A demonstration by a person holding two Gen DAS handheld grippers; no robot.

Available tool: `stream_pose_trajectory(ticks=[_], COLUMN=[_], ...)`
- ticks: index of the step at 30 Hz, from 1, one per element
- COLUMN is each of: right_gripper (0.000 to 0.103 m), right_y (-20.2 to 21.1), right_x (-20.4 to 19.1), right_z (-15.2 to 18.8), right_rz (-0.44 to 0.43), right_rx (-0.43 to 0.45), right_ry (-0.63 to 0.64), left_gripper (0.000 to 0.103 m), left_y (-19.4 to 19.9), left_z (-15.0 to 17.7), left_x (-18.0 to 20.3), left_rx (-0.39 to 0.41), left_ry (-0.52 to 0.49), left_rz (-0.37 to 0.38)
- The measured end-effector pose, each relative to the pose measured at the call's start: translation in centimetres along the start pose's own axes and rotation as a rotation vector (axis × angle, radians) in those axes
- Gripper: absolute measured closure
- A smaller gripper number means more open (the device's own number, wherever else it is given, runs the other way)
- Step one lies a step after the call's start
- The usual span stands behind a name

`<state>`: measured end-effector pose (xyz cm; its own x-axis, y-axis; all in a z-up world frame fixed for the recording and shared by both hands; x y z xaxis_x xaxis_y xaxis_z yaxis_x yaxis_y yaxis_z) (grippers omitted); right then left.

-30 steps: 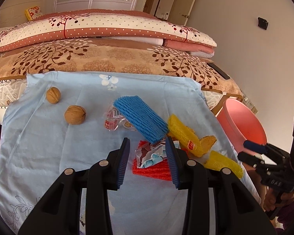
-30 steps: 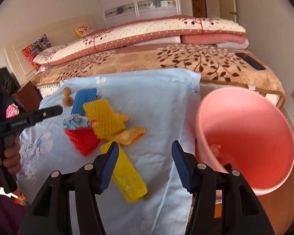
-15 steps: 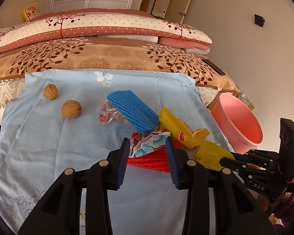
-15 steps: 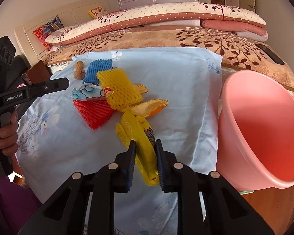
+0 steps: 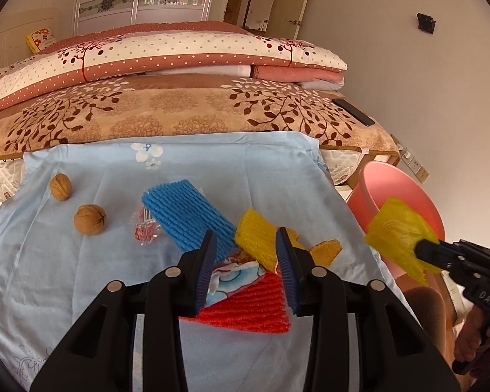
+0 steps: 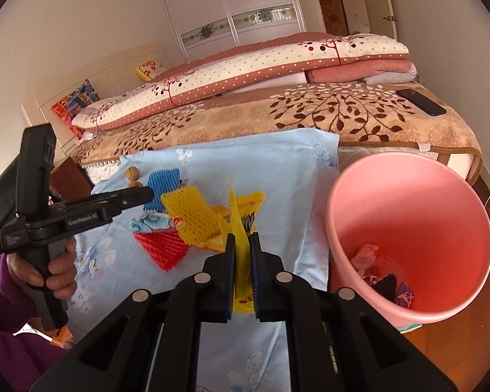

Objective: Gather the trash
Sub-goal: 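Lift the yellow bag with the right tool while the left tool grips the yellow foam mesh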

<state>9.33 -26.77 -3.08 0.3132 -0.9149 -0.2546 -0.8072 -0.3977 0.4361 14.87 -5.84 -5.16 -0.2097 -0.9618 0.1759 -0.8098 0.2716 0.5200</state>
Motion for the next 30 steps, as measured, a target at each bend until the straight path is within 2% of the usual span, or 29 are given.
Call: stream_pose_trajectory(ticks=[6, 12, 15, 18, 30], right_gripper=[0.095, 0.095, 0.095, 0.095, 0.095], right_y=[1.7, 2.5, 2.6, 2.8, 3.6], right_x=[2.9, 5.5, 6.3, 6.8, 8.9], right_z=[-2.0, -2.1, -1.9, -1.8, -1.9], right_rz=[0.092, 0.161, 0.18, 0.197, 0.273], right_rx=[0.076, 0.096, 0.099, 0.105, 0.155], right_ry=[-0.043, -0.098, -0.115, -0.125, -0.198], left_gripper=[0.065, 0.065, 0.083, 0.092, 0.094], left_y=[-2.9, -3.9, -3.8, -3.4, -0.2], left_z=[0.7, 1.5, 1.6, 1.5, -3.0], left_x=[0.2, 1.0, 1.6, 2.0, 4.6], left_rx=[-0.048, -0.067, -0.06, -0.045, 0.079], left_ry=[-0.03, -0.033, -0.047, -0.055, -0.058], left_rz=[-0.043, -0.021, -0.001, 0.017, 0.088])
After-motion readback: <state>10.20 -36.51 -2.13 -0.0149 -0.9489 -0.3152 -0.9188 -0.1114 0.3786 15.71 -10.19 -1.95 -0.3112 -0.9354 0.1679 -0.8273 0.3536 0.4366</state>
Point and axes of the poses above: each gripper's, at about its wrist camera, not at the fingertips, and y roughly against the way its jaws point, x to its right, z to its underside, the point moved 6 cm from there along -y, roughly the way its jaws point, and after that the axes turned 12 degrees about x, right-handed, at the moved point
